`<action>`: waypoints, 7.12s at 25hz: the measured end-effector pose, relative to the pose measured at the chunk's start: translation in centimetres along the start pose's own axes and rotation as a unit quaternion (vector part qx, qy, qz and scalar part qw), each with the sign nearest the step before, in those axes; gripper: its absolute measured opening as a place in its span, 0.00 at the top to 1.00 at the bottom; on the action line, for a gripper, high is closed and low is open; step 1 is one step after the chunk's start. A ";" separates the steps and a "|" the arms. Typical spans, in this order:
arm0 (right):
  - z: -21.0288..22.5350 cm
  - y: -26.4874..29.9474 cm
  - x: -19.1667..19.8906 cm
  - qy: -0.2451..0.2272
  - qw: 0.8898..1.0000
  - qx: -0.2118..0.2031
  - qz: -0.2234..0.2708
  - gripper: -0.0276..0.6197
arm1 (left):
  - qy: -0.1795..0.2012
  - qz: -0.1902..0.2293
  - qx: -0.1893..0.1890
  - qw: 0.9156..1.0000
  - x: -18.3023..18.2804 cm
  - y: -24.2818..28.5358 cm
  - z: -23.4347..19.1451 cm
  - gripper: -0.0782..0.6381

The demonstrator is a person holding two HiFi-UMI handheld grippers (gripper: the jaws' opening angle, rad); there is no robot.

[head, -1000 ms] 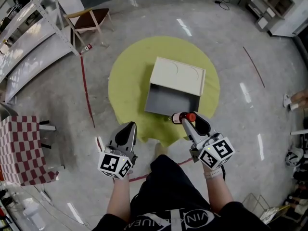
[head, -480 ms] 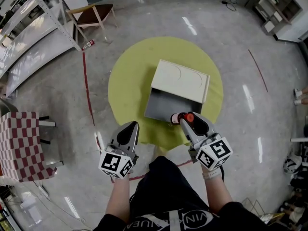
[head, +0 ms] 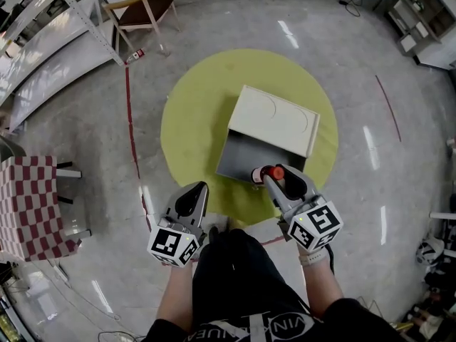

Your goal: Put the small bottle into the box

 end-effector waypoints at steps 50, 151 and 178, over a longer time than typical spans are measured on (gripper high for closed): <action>-1.3 5.5 3.5 -0.098 0.989 0.012 -0.107 0.74 | -0.036 -0.022 0.035 0.998 2.0 2.1 -3.5 0.87; -1.5 -5.4 -10.6 -0.067 0.984 0.123 0.112 0.95 | 0.068 0.066 0.097 0.991 -13.2 3.2 0.9 0.87; -1.3 -6.0 -12.0 -0.072 0.980 0.131 0.131 0.95 | 0.067 0.083 0.092 0.990 -14.7 3.5 0.2 0.87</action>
Point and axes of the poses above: the fingertips, and each gripper's own axes: y forward along the fingers, z to its right, x out of its underside, the point moved 5 cm from there along -y, backward along the fingers, and after that the axes turned 3 degrees about -z, right-handed, at the moved point
